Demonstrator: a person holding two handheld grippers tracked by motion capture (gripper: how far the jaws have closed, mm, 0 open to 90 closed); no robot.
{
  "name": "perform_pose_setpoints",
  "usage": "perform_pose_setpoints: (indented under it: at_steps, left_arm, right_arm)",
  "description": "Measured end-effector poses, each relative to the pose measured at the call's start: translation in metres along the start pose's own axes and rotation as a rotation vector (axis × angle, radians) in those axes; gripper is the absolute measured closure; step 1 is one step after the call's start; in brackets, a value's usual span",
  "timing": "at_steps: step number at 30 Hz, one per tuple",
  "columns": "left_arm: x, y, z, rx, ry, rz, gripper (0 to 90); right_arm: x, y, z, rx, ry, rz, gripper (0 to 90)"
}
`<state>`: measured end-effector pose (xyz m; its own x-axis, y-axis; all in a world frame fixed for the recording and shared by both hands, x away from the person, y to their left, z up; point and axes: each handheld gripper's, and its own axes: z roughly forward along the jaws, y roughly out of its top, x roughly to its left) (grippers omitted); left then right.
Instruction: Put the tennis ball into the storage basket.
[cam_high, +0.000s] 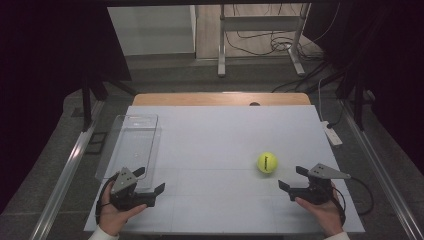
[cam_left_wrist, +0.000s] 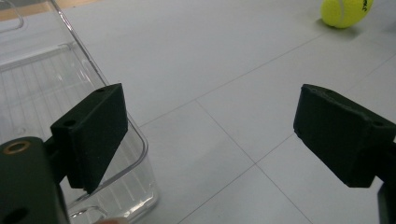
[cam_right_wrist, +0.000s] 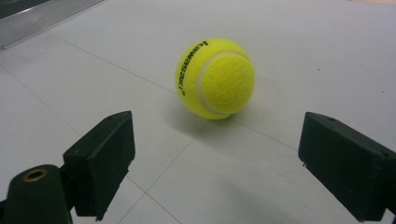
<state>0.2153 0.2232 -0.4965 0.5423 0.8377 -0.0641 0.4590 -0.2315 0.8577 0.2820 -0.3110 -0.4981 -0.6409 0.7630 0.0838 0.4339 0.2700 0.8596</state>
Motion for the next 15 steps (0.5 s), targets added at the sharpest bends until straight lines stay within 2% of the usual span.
perform_pose_setpoints:
  at_steps: [15]
  left_arm:
    - [-0.0001,0.0014,-0.0038,-0.001,0.001,0.001,11.2]
  right_arm:
    - [0.0015,-0.0006,0.0003,-0.002,0.005,0.008,11.2]
